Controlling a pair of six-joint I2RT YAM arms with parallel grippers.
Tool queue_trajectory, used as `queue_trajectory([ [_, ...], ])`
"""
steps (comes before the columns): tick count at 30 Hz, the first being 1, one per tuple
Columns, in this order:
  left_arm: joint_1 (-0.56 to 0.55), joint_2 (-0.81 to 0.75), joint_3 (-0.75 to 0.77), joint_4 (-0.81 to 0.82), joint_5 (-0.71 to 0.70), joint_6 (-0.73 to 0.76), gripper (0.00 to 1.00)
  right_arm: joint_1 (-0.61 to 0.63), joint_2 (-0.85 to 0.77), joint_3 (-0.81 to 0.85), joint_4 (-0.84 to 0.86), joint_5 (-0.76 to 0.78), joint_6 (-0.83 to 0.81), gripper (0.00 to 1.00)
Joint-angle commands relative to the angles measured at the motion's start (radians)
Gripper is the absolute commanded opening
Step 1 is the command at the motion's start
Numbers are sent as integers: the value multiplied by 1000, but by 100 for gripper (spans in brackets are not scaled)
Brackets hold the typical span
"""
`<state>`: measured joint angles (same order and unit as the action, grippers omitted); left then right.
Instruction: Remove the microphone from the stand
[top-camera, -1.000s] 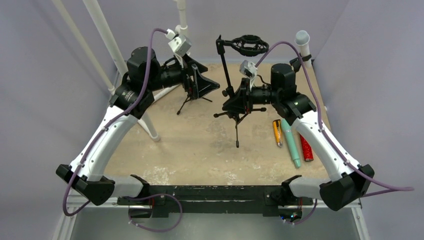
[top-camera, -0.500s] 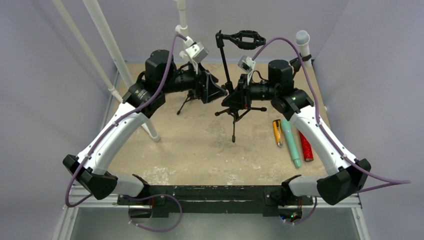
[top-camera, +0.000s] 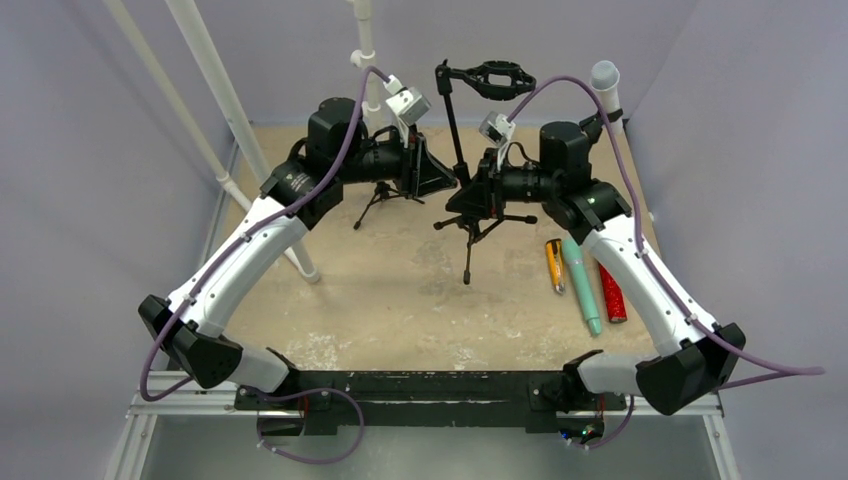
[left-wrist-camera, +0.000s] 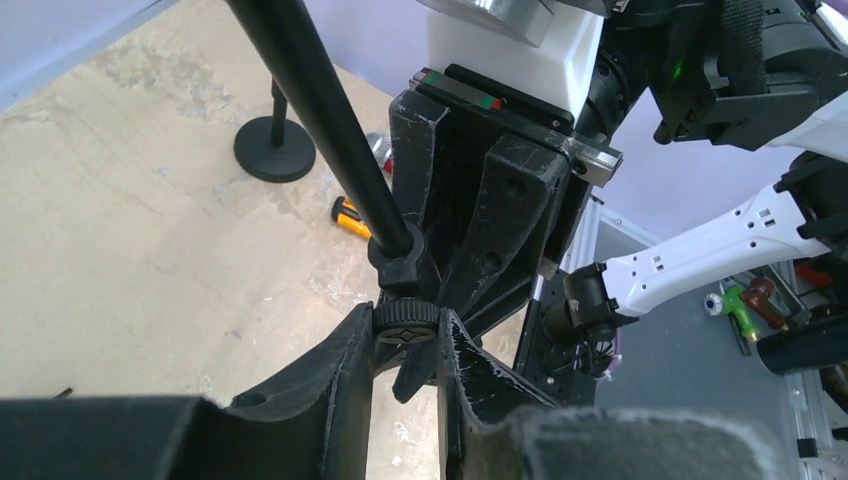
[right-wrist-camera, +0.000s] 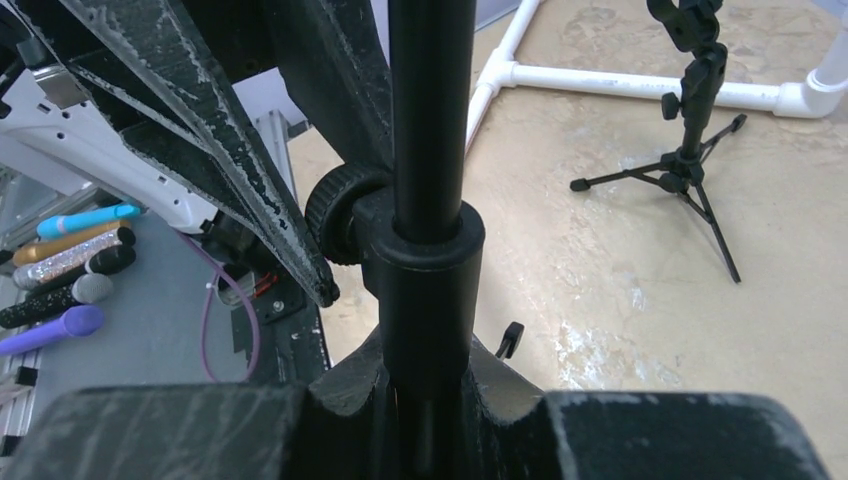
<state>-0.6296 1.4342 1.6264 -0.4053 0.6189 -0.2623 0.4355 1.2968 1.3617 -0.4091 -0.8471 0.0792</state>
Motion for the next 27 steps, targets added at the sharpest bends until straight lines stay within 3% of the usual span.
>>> queue_trajectory([
  [1,-2,-2,8,70,66,-98,0,5,-57,6,30,25,-45,0],
  [5,5,-19,-95,219,145,-329,0,6,-74,-14,6,83,-148,0],
  [11,12,-18,-268,626,247,-799,0,4,-95,-52,-27,137,-264,0],
  [12,12,-20,-277,650,246,-831,7,4,-97,-55,-34,141,-276,0],
  [13,13,-24,-279,659,243,-842,24,4,-98,-56,-39,143,-285,0],
  [16,17,-48,-251,580,227,-751,67,3,-100,-54,-59,128,-296,0],
  [18,17,-66,-201,440,183,-593,79,0,-98,-50,-66,106,-289,0],
  [22,13,-96,-151,202,48,-255,86,-8,-94,-51,-54,51,-235,0],
  [27,-11,-119,-115,59,-110,22,84,-18,-97,-66,-10,3,-145,0],
])
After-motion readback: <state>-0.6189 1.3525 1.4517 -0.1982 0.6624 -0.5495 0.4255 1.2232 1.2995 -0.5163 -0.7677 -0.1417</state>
